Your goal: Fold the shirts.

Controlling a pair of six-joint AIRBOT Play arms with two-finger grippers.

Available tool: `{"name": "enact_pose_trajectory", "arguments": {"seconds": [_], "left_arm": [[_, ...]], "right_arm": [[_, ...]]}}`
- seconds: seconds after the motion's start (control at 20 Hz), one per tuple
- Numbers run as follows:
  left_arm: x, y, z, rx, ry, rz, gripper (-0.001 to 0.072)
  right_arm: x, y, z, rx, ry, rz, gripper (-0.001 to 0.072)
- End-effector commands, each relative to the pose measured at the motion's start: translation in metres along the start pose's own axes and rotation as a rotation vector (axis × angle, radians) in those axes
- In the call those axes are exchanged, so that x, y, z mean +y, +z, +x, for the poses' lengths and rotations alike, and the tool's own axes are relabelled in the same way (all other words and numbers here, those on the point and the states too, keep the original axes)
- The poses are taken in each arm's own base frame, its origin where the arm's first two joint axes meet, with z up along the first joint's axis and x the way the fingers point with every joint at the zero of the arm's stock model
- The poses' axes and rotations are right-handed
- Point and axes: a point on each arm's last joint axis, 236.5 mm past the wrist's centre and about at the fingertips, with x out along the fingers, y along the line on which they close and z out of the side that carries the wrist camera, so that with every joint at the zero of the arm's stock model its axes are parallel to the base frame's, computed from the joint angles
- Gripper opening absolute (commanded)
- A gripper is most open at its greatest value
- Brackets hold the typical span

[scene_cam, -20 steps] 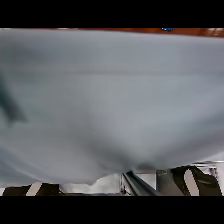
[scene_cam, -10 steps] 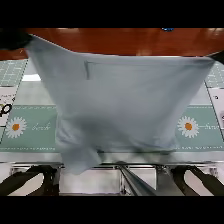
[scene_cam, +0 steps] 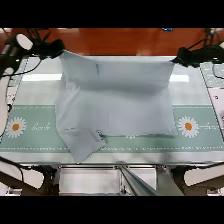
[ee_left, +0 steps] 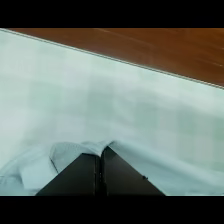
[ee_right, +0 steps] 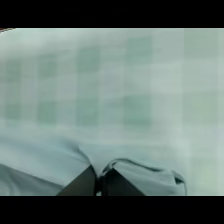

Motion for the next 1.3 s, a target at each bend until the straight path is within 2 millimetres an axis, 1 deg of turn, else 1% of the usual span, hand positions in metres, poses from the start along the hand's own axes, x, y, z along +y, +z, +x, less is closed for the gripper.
{"name": "enact_pose_trajectory", "arguments": {"seconds": [0.0,0.1,0.2,0.25,0.35,0.45,0.55,0.65,0.75,0.85,0.95,1.1,1.25], "left_arm": [[0.014,-0.026,0.036,0.110,0.020,-0.046,0.0012],[0.017,-0.032,0.035,0.140,0.024,-0.053,0.0013],[0.017,-0.047,0.027,0.223,0.003,-0.095,0.0012],[0.022,-0.057,0.021,0.276,0.006,-0.088,0.0012],[0.033,-0.077,0.004,0.387,0.010,-0.036,0.0012],[0.036,-0.100,-0.016,0.503,-0.005,0.040,0.0012],[0.039,-0.125,-0.032,0.605,-0.020,0.087,0.0012],[0.045,-0.154,-0.041,0.716,-0.029,0.100,0.0012],[0.052,-0.181,-0.042,0.795,-0.023,0.070,0.0012],[0.057,-0.201,-0.045,0.856,-0.019,0.052,0.0013],[0.060,-0.210,-0.047,0.885,-0.018,0.046,0.0012],[0.059,-0.215,-0.050,0.908,-0.020,0.044,0.0012],[0.059,-0.221,-0.059,0.952,-0.039,0.071,0.0013]], "right_arm": [[-0.019,0.001,0.046,0.037,-0.002,0.092,0.0025],[-0.022,-0.006,0.047,0.065,-0.011,0.087,0.0025],[-0.022,-0.018,0.043,0.117,-0.016,0.079,0.0025],[-0.023,-0.025,0.040,0.149,-0.015,0.080,0.0025],[-0.030,-0.044,0.028,0.238,-0.028,0.081,0.0025],[-0.044,-0.069,0.017,0.349,-0.079,0.067,0.0025],[-0.052,-0.095,0.008,0.461,-0.121,0.060,0.0025],[-0.056,-0.104,0.003,0.504,-0.145,0.050,0.0025],[-0.056,-0.105,0.003,0.512,-0.147,0.049,0.0024],[-0.058,-0.108,0.001,0.526,-0.159,0.057,0.0024],[-0.068,-0.119,-0.004,0.577,-0.213,0.055,0.0025],[-0.069,-0.133,0.000,0.628,-0.220,0.056,0.0024],[-0.072,-0.145,0.003,0.656,-0.226,0.072,0.0025]]}}
